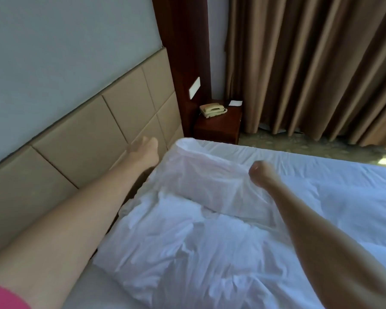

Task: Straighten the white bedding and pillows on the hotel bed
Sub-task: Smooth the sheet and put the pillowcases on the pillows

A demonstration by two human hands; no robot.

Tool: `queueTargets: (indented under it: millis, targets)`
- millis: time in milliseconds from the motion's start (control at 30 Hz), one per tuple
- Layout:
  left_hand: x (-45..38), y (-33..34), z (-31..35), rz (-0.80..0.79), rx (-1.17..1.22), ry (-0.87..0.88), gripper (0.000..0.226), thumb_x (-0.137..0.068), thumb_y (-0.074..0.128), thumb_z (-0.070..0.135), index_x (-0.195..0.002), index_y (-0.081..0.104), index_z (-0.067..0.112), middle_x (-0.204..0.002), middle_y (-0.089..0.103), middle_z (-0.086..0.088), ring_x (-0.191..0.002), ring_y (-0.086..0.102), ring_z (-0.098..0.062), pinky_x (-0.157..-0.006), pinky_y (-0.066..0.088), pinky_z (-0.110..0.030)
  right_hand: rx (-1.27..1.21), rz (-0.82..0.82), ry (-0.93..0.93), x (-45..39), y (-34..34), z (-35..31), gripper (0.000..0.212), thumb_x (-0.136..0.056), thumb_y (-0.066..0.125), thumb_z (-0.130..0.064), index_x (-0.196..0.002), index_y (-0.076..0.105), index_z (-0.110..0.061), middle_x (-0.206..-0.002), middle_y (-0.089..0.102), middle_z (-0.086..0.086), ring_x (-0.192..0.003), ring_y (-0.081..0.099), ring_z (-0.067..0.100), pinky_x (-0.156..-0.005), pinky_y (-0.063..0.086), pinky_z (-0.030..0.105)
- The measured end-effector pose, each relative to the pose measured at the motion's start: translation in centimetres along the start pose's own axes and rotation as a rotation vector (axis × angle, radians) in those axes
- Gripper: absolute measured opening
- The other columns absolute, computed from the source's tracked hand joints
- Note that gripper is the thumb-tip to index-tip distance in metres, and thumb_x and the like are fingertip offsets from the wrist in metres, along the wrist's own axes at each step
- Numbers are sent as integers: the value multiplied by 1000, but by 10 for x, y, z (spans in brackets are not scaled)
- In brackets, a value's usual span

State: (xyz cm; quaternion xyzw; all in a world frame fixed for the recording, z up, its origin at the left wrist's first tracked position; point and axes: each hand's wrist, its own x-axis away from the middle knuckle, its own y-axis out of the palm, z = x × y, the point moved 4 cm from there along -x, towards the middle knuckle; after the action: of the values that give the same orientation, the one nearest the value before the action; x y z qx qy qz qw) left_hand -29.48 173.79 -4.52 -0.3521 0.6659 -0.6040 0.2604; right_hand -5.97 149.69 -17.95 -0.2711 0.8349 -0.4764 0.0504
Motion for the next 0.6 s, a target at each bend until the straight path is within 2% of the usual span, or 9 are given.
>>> queueTargets:
  millis: [67, 100, 167, 200, 267, 333, 433, 500, 600]
  targets:
    - [24, 25, -7, -182, 26, 27, 16, -95, 55, 22, -100, 52, 8, -119, 56, -14, -92, 55, -30, -75, 46, -38, 4, -62, 30, 19, 10, 9, 24, -89, 44, -10, -96, 67, -9, -99, 67, 14, -87, 65, 31, -82, 58, 43]
    - [38, 37, -13, -267, 36, 30, 16, -95, 55, 20, -105, 53, 8, -122, 55, -14, -95, 57, -31, -78, 47, -39, 8, -99, 33, 27, 17, 14, 25, -88, 45, -9, -97, 68, -8, -99, 68, 14, -86, 66, 31, -82, 59, 42]
    - [67, 59, -31, -378, 54, 10, 33, -94, 52, 17, -123, 52, 2, -124, 54, -14, -106, 61, -33, -81, 50, -39, 55, -187, 24, 56, 23, 13, 21, -89, 50, -8, -98, 69, -4, -99, 71, 15, -87, 69, 31, -83, 59, 40]
    - [83, 69, -43, -414, 68, -9, 39, -92, 51, 16, -128, 50, 2, -117, 55, -14, -102, 63, -33, -76, 51, -38, 70, -218, 25, 75, 23, 10, 16, -89, 55, -8, -96, 68, -3, -98, 72, 15, -87, 70, 30, -83, 59, 38]
    - [117, 84, -68, -468, 89, -29, 45, -87, 48, 17, -131, 50, 7, -98, 54, -9, -78, 65, -28, -64, 52, -33, 61, -271, 17, 116, 20, 5, 9, -90, 59, -9, -88, 67, -6, -94, 74, 12, -81, 70, 26, -80, 59, 34]
    - [151, 91, -94, -487, 98, -36, 44, -88, 46, 19, -131, 47, 9, -94, 54, -7, -63, 57, -22, -59, 49, -30, 104, -274, -6, 158, 17, 2, 19, -91, 54, -9, -90, 72, -1, -88, 77, 7, -78, 73, 22, -78, 60, 36]
    - [202, 94, -128, -445, 120, -23, 38, -89, 45, 20, -125, 49, 10, -97, 59, -7, -62, 59, -21, -60, 50, -30, 101, -246, -13, 227, 15, -6, 29, -94, 47, -11, -94, 74, -1, -84, 78, 7, -82, 75, 23, -77, 61, 35]
    - [237, 96, -146, -414, 162, 6, 32, -89, 45, 21, -118, 52, 8, -95, 60, -7, -62, 60, -21, -61, 50, -29, 99, -254, -3, 280, 15, -12, 31, -98, 44, -12, -99, 73, 0, -91, 77, 8, -83, 73, 22, -68, 57, 26]
    - [286, 101, -161, -413, 199, 68, 21, -91, 45, 19, -105, 55, 8, -90, 61, -7, -59, 57, -21, -61, 47, -27, 70, -194, -12, 351, 17, -10, 28, -97, 51, -15, -96, 73, 1, -86, 76, 11, -66, 65, 17, -51, 46, 17]
